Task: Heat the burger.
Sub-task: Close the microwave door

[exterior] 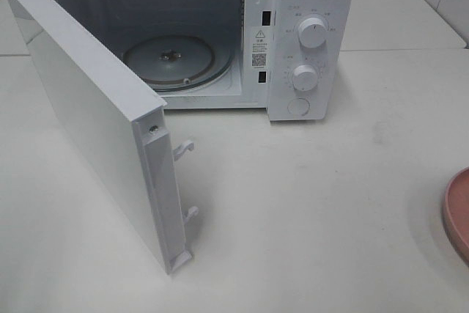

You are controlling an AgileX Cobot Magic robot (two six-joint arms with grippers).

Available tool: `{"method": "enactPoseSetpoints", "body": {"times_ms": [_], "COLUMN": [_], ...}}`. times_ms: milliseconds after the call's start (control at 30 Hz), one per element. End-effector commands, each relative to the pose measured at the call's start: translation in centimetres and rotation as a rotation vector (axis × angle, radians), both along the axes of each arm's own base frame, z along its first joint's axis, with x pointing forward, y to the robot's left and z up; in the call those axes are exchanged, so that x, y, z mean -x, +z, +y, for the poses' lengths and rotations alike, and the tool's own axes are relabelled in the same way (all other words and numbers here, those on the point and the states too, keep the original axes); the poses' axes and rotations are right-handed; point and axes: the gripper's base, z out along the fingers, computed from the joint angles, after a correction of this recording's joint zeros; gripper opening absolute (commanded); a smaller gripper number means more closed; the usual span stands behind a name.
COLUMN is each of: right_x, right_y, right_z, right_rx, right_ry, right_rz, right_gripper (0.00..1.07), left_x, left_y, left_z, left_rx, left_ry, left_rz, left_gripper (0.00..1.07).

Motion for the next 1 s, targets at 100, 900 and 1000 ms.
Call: {"method": "enactPoseSetpoints", "body": {"times_ms": [100,900,1000], "right_x": [0.3,0.3,0.3], "right_y": [0.0,0.0,0.0], "right_z": [0.0,0.0,0.0], "right_rx": [0.009,0.009,0.009], "right_ry": [-0.002,-0.002,-0.002], "right_rz": [-0.032,-0.032,-0.032], "right_gripper": [0.75,0.75,0.75], "left_x": [-1.9,-10.5,-11.2], "left_y": [0.9,-3.9,-4.7], "left_z": [0.1,1.8,2.1], "left_rx": [0.029,0.025,0.011], "left_ry": [0.012,0.162,0.192], "left_rz": [-0.052,-0.211,-0.248], "left_gripper": [0.60,0.00,0.00]}}
